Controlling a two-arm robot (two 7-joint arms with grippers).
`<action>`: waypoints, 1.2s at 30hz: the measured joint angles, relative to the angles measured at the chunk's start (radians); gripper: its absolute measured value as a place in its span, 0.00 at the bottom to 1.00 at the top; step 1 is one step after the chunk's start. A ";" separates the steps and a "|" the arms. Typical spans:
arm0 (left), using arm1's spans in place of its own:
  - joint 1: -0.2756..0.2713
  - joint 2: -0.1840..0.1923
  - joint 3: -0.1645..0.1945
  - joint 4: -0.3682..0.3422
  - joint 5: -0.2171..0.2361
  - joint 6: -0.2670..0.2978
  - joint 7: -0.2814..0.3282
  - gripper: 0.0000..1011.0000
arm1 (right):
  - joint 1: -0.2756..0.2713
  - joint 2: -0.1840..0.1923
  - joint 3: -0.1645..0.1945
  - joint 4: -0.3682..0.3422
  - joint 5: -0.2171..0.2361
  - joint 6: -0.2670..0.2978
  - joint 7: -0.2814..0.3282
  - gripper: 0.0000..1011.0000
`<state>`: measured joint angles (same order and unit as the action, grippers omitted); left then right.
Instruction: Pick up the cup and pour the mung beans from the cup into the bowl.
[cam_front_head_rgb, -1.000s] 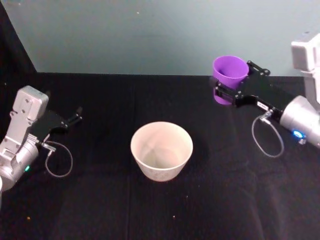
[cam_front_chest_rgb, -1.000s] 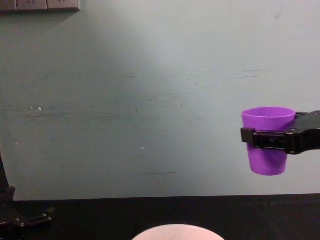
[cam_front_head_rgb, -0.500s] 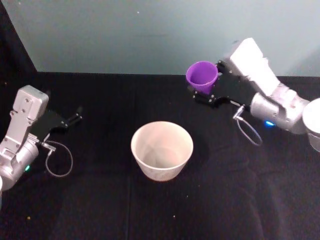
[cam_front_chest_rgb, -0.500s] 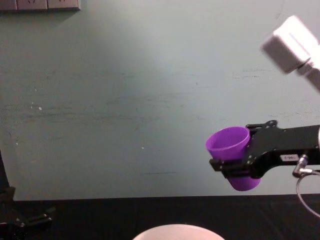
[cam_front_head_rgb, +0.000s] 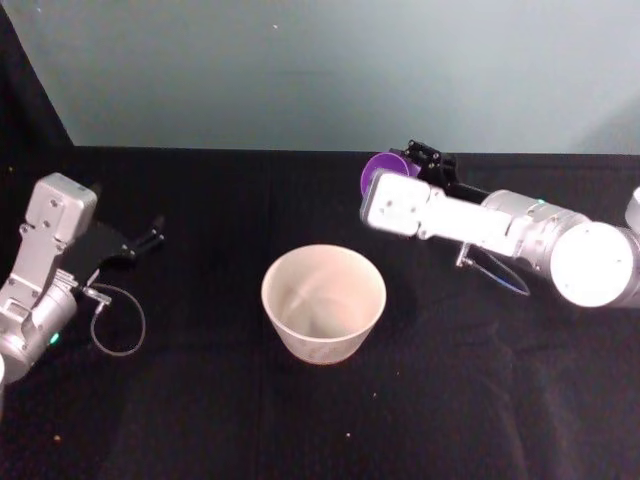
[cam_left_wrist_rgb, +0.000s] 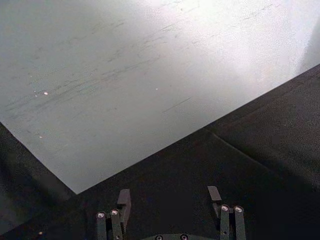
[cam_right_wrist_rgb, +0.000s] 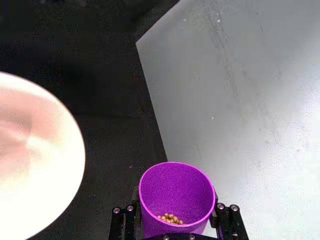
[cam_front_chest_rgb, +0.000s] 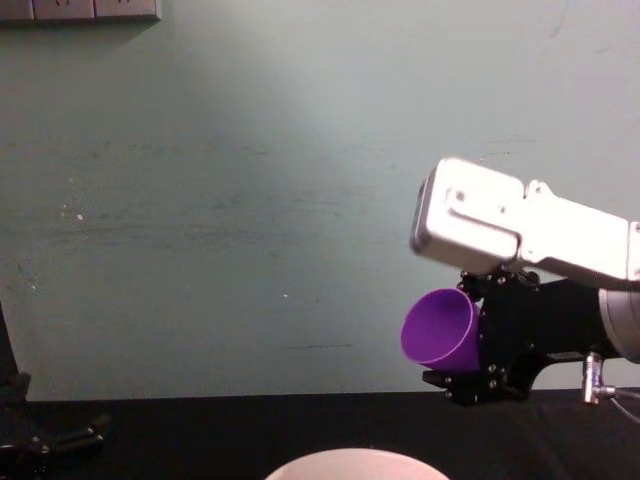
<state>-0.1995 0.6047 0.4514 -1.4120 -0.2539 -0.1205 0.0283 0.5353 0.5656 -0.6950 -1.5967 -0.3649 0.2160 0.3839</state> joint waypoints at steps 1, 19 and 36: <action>0.000 0.000 0.000 0.000 0.000 0.000 0.000 0.99 | 0.000 0.006 -0.011 -0.010 -0.029 0.000 -0.003 0.74; 0.000 0.000 0.000 0.000 0.000 0.000 0.000 0.99 | -0.019 0.065 -0.085 -0.077 -0.255 -0.073 -0.024 0.74; 0.000 0.000 0.000 0.000 0.000 0.000 0.000 0.99 | -0.062 0.074 -0.121 -0.093 -0.417 -0.075 -0.068 0.74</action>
<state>-0.1995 0.6047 0.4514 -1.4120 -0.2538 -0.1205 0.0283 0.4729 0.6397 -0.8155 -1.6892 -0.7820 0.1414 0.3155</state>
